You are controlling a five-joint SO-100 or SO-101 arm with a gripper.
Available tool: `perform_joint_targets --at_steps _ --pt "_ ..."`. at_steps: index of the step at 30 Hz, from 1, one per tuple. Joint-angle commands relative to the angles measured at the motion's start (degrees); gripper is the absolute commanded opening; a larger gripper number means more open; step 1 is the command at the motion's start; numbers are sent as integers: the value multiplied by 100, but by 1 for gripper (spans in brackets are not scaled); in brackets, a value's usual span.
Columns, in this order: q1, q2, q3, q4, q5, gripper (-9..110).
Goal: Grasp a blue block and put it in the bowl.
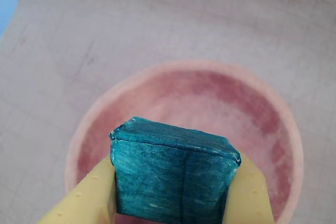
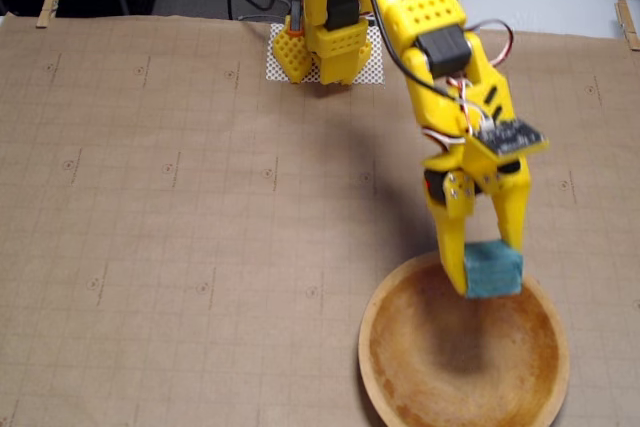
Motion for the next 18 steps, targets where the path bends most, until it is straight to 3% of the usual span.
perform_joint_targets --at_steps 1,13,18 --pt "44 -457 -1037 -97 18 4" --pt "264 -2531 -2821 -18 9 4" --pt "290 -2936 -3050 -9 18 16"
